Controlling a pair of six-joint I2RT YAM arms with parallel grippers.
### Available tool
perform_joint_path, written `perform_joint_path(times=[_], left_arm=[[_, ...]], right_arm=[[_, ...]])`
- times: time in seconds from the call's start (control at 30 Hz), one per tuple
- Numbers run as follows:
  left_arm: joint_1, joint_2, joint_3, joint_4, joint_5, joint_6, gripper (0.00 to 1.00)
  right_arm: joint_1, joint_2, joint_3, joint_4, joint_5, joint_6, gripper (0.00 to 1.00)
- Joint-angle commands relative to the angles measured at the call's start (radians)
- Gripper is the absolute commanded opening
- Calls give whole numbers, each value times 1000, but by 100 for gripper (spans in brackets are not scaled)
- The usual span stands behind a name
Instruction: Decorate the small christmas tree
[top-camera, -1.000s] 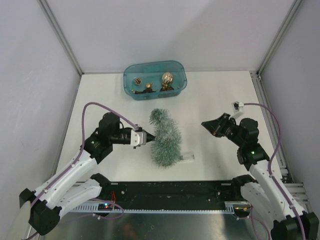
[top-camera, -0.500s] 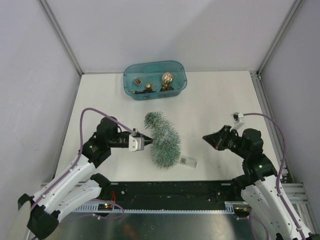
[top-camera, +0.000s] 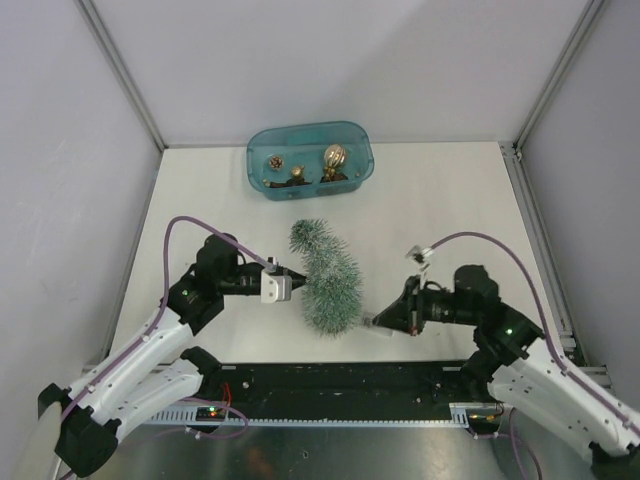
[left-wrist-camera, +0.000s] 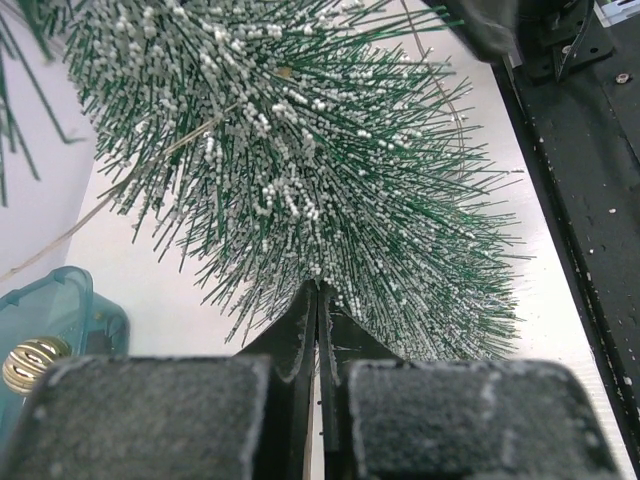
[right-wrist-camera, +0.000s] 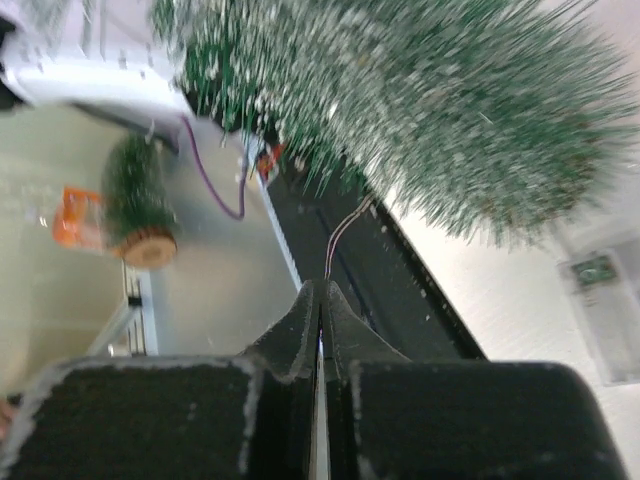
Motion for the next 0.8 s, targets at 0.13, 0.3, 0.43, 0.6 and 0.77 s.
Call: perform_joint_path(times=[0.13,0.3,0.43,0.6,0.77], left_arm=[[-5,-18,-21,23,-29,16,0],[-15,-21,-19,25,-34,6,0],[-23,-29,-23,28,-36,-1,0],[-24,-45,-35,28,-43,-5,0],[-25,-60,-43,27,-48,-4,0]], right_arm=[[382,157,62,27,289,-148,0],[479,225,64,90,465,-188,8],[511,306,58,215,630,-217,16],[533,409,49,395,756,-246,21],[582,473,49,484,839,-274,34]])
